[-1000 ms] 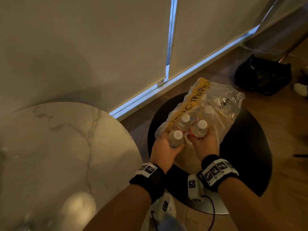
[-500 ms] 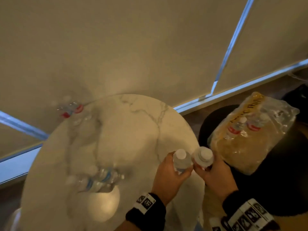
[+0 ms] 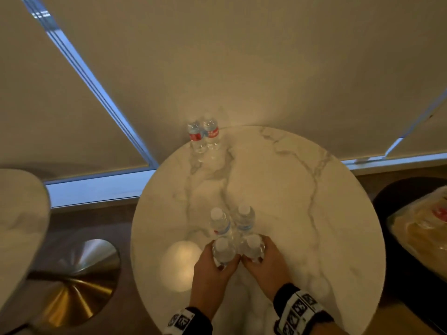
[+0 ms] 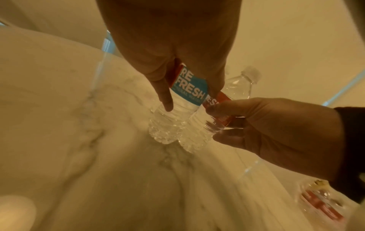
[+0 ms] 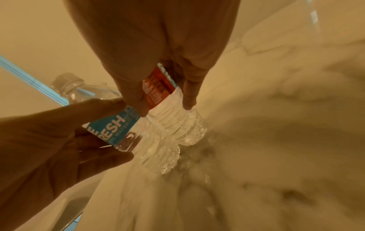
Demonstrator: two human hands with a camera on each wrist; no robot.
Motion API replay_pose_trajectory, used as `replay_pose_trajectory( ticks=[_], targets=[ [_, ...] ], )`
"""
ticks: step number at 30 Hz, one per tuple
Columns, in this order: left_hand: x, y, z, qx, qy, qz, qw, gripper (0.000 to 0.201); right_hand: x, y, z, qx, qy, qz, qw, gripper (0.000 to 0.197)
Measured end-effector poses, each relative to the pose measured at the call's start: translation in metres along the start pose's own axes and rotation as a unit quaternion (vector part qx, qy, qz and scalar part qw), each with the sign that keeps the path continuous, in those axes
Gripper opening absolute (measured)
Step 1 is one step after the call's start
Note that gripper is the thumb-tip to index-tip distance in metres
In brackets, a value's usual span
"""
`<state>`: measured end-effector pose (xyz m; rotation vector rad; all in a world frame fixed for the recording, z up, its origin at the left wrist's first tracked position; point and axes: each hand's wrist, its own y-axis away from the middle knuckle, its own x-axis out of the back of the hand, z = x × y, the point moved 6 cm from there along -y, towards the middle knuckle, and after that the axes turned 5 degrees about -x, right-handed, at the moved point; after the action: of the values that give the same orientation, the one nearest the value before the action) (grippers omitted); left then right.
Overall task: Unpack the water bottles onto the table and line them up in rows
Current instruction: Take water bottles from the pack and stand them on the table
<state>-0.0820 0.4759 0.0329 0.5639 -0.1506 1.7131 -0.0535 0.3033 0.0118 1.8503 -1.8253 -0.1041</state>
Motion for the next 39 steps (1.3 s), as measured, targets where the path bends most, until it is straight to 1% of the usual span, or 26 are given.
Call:
replay_pose_trajectory(
  ticks=[3,5,7,9,10,11,12,13,15,17,19,22,24,27,30,32,33,35,36,37,38,39],
  targets=[
    [0.006,-0.008,0.001,-0.006,-0.005,-0.002,1.000,0.045,-0.010,-0.010,-0.006,0.016,0.026,0.010,0.999,0.059],
    [0.007,-0.009,0.002,-0.006,0.004,-0.005,1.000,0.049,-0.011,-0.013,-0.006,0.017,0.037,0.001,0.999,0.064],
    [0.009,-0.007,0.003,-0.005,0.003,-0.009,1.000,0.048,-0.010,-0.015,-0.005,0.016,0.060,-0.018,0.998,0.071],
    [0.010,-0.003,0.000,0.012,-0.060,-0.027,0.998,0.054,-0.005,-0.014,-0.002,0.017,0.103,-0.041,0.994,0.081],
    [0.008,0.000,-0.007,0.032,-0.111,-0.050,0.992,0.062,0.000,-0.013,0.001,0.010,0.125,-0.051,0.991,0.084],
    [0.005,0.004,-0.015,0.059,-0.171,-0.081,0.980,0.072,0.006,-0.012,0.006,-0.001,0.144,-0.058,0.988,0.084],
    [0.002,0.009,-0.024,0.087,-0.225,-0.113,0.964,0.080,0.016,-0.010,0.011,-0.010,0.158,-0.061,0.985,0.081],
    [-0.003,0.014,-0.029,0.104,-0.262,-0.137,0.949,0.082,0.027,-0.008,0.016,-0.014,0.167,-0.057,0.984,0.074],
    [-0.019,0.022,-0.025,0.093,-0.294,-0.172,0.936,0.073,0.058,-0.005,0.026,-0.018,0.166,-0.031,0.986,0.056],
    [-0.043,0.027,-0.006,0.057,-0.297,-0.193,0.933,0.060,0.095,-0.003,0.036,-0.031,0.152,0.007,0.988,0.039],
    [-0.079,0.030,0.019,0.028,-0.290,-0.216,0.932,0.053,0.141,-0.004,0.047,-0.050,0.140,0.057,0.987,0.028],
    [-0.150,0.027,0.057,-0.033,-0.272,-0.257,0.927,0.050,0.220,-0.008,0.070,-0.095,0.103,0.141,0.980,0.020],
    [-0.203,0.025,0.086,-0.073,-0.243,-0.284,0.925,0.048,0.276,-0.012,0.091,-0.131,0.074,0.201,0.968,0.019],
    [-0.286,0.022,0.132,-0.123,-0.212,-0.340,0.908,0.041,0.353,-0.020,0.122,-0.173,0.030,0.270,0.947,0.023],
    [-0.370,0.017,0.172,-0.180,-0.186,-0.377,0.889,0.035,0.414,-0.038,0.153,-0.205,-0.026,0.304,0.930,0.026],
    [-0.422,0.013,0.192,-0.221,-0.196,-0.390,0.872,0.033,0.449,-0.052,0.166,-0.220,-0.073,0.323,0.918,0.024],
    [-0.449,0.010,0.197,-0.237,-0.211,-0.398,0.861,0.032,0.466,-0.061,0.172,-0.221,-0.089,0.331,0.913,0.024],
    [-0.498,0.007,0.208,-0.267,-0.252,-0.422,0.829,0.031,0.499,-0.077,0.175,-0.202,-0.112,0.353,0.906,0.023],
    [-0.521,0.003,0.210,-0.278,-0.264,-0.431,0.817,0.031,0.515,-0.087,0.177,-0.192,-0.121,0.368,0.902,0.020],
    [-0.541,-0.001,0.213,-0.283,-0.260,-0.432,0.816,0.031,0.529,-0.096,0.180,-0.191,-0.123,0.378,0.897,0.013],
    [-0.558,-0.007,0.216,-0.279,-0.250,-0.429,0.822,0.035,0.541,-0.105,0.183,-0.190,-0.123,0.390,0.893,0.007],
    [-0.574,-0.014,0.215,-0.270,-0.232,-0.422,0.834,0.039,0.552,-0.115,0.189,-0.191,-0.111,0.398,0.890,0.007]
  ],
)
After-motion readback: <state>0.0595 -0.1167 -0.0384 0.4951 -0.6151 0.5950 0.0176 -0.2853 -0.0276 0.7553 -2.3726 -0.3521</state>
